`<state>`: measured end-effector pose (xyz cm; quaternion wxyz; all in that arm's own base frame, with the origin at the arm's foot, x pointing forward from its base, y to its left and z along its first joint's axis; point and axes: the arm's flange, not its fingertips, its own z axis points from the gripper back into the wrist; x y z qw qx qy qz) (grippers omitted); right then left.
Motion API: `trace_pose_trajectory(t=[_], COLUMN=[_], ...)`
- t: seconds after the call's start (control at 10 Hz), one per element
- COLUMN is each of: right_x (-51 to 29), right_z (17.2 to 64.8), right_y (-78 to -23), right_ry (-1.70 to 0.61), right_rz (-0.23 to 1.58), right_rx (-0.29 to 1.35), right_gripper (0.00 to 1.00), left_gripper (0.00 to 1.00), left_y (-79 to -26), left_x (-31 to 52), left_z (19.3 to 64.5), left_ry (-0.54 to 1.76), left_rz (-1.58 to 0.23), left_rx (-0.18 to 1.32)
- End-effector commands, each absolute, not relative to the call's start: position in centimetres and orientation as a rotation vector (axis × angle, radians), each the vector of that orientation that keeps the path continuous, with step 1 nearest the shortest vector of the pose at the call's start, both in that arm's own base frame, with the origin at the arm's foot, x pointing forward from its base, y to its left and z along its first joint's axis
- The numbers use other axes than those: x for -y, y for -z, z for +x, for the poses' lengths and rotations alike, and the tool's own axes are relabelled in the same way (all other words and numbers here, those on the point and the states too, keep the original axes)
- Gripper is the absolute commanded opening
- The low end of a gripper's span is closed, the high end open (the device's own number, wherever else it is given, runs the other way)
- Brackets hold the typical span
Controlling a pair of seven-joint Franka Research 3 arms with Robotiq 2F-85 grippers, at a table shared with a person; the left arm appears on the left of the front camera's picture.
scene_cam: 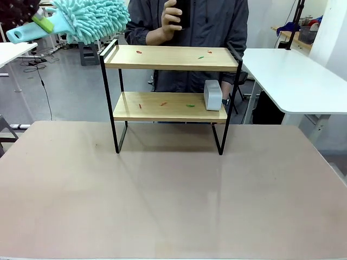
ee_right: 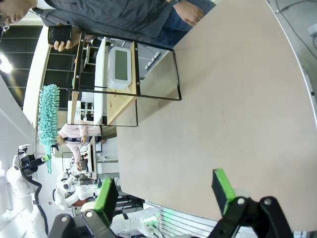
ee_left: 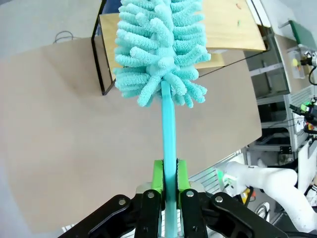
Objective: Clean the shelf.
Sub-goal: Clean the specific tier of the Shelf with the Duster once objects are removed.
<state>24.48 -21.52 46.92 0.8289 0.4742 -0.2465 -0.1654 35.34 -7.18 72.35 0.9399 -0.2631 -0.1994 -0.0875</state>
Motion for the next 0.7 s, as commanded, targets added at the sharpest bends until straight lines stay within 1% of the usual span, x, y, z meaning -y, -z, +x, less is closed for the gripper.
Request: trace_pose_trajectory(t=[0.0, 0.1, 0.3, 0.4, 0.6], right_x=[21.5, 21.5, 21.5, 21.5, 21.5], right_z=[24.7, 24.7, 24.7, 24.7, 24.7], right_y=[-47.0, -47.0, -47.0, -47.0, -47.0], right_ry=[0.332, 0.332, 0.332, 0.332, 0.332], right_rz=[1.019, 1.019, 1.019, 1.019, 1.019], right_rx=[0.552, 0.552, 0.552, 0.552, 0.552], right_gripper=[1.0, 1.0, 1.0, 1.0, 1.0], left_gripper=[0.12, 0.12, 0.12, 0.12, 0.12], left_y=[-72.3, -72.5, -73.6, -73.6, -72.1], left_x=[7.2, 7.0, 9.3, 10.7, 12.8], left_z=[35.3, 35.4, 36.9, 37.9, 39.8], left_ry=[0.178, 0.189, 0.15, 0.169, 0.118], left_rz=[-0.536, -0.541, -0.465, -0.454, -0.446], left_rx=[0.407, 0.419, 0.388, 0.36, 0.329])
